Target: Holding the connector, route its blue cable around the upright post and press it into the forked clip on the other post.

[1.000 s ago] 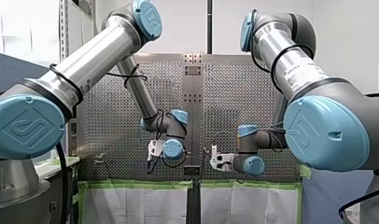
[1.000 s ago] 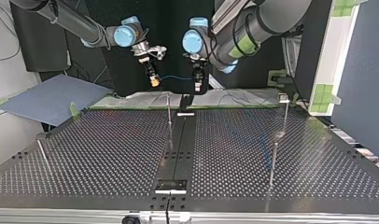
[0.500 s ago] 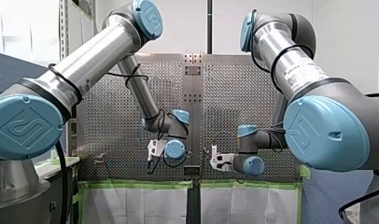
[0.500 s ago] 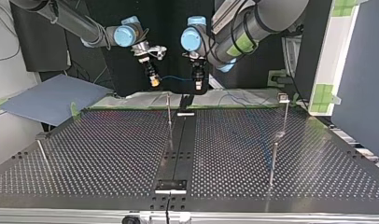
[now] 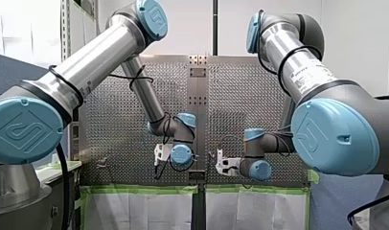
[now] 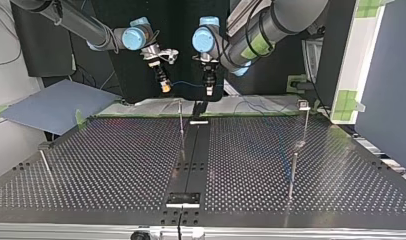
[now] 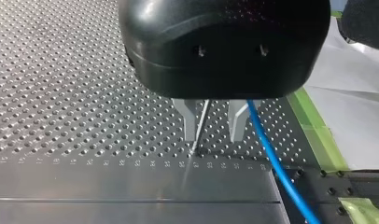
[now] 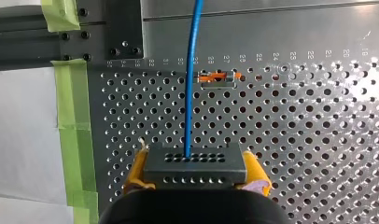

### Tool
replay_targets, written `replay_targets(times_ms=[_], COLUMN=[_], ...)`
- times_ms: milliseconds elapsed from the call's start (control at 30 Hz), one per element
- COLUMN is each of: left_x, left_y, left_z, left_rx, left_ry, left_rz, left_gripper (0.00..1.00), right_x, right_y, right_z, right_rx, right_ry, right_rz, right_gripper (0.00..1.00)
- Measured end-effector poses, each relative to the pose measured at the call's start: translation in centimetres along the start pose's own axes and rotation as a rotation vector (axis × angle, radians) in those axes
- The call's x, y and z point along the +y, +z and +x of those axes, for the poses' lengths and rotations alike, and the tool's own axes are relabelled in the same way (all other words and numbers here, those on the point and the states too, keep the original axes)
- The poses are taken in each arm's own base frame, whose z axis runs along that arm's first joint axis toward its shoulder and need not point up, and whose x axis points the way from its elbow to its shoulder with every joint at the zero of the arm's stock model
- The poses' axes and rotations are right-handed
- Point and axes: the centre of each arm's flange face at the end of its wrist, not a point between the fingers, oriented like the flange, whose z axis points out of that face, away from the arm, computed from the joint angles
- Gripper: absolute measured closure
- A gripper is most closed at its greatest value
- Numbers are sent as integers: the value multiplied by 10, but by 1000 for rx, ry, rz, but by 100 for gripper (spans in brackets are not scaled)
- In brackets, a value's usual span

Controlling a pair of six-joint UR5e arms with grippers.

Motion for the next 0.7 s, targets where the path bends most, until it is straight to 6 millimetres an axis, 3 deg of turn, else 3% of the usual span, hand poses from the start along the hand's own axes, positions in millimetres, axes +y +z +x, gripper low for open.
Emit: replay_targets(times_ms=[333,567,700], left_x=[-1,-1,-1], left_y=[1,2,2], left_z=[15,17,17], left_rx=[13,12,11], left_ry=[8,8,11], left_rz=[1,-8,-10], left_gripper=[62,85,85], right_x=[-2,-2,-2], right_y=[0,0,0], right_z=[0,0,0], right_rx=[-1,-2,-2], right_ry=[-2,-3,-3], right_rz=[7,6,6], right_gripper=[100,100,100])
